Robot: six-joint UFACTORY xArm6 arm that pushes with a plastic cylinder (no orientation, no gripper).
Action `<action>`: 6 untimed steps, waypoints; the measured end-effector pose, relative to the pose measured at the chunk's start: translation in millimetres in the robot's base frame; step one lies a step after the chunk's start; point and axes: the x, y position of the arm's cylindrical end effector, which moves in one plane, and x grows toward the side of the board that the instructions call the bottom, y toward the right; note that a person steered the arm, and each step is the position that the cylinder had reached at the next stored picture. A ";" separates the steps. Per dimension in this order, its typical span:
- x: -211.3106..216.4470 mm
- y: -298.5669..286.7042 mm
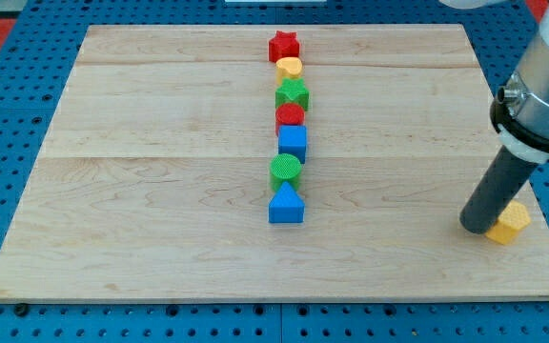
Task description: Keep the yellow hexagon at the bottom right corner of the board
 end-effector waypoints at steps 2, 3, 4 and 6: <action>-15.4 -19.4; -51.2 -12.6; -61.7 14.5; -49.7 44.4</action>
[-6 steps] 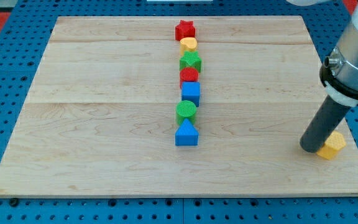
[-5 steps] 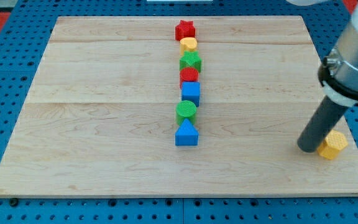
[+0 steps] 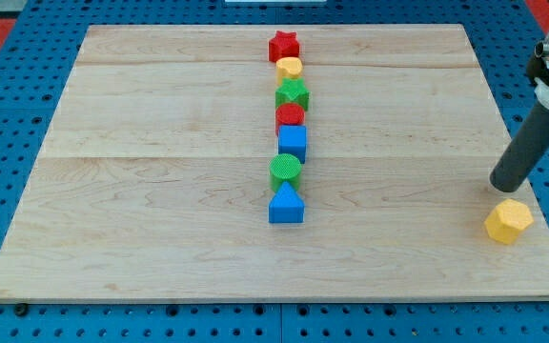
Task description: Keep the yellow hexagon at the bottom right corner of the board
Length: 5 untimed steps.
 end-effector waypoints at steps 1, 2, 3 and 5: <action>10.0 0.0; 24.2 0.0; 38.6 0.0; 49.0 -2.7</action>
